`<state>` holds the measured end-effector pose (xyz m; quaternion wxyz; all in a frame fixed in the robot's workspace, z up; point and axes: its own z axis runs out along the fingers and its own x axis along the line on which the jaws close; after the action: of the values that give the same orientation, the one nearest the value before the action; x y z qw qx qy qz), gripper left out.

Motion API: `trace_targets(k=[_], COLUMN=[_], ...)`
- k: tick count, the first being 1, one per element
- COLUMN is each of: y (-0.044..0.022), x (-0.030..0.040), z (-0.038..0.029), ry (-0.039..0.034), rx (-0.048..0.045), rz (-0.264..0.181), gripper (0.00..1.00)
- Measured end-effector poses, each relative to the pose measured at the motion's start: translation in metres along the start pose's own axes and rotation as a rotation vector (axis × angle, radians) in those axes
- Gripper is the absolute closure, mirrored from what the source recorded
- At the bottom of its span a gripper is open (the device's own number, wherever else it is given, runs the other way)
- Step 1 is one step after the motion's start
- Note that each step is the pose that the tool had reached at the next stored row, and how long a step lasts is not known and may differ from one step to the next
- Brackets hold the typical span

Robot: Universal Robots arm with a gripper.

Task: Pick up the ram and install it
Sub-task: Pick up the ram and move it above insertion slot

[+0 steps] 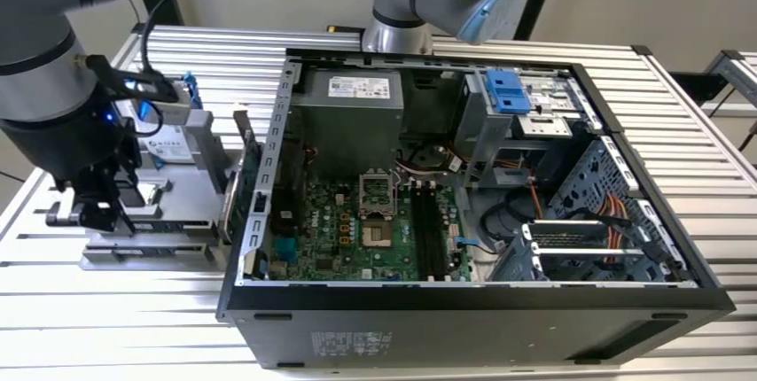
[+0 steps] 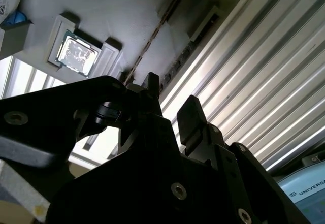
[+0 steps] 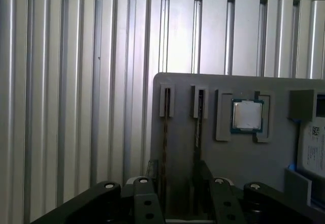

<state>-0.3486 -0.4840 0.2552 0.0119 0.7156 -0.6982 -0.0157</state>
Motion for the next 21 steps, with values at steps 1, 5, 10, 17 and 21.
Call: trace_targets(k=[1, 5, 10, 17, 21], y=[0.0, -0.0001, -0.0002, -0.0005, -0.0006], x=[0.0001, 0.0007, 0.0013, 0.0014, 0.0015], z=[0.0006, 0.0027, 0.006, 0.0126, 0.0165], ry=[0.0001, 0.0007, 0.001, 0.0015, 0.0015], rx=[-0.0008, -0.0042, -0.0063, -0.0066, -0.0066], rz=[0.0, 0.0, 0.0, 0.0, 0.0], gripper=[0.0, 0.0, 0.0, 0.0, 0.0])
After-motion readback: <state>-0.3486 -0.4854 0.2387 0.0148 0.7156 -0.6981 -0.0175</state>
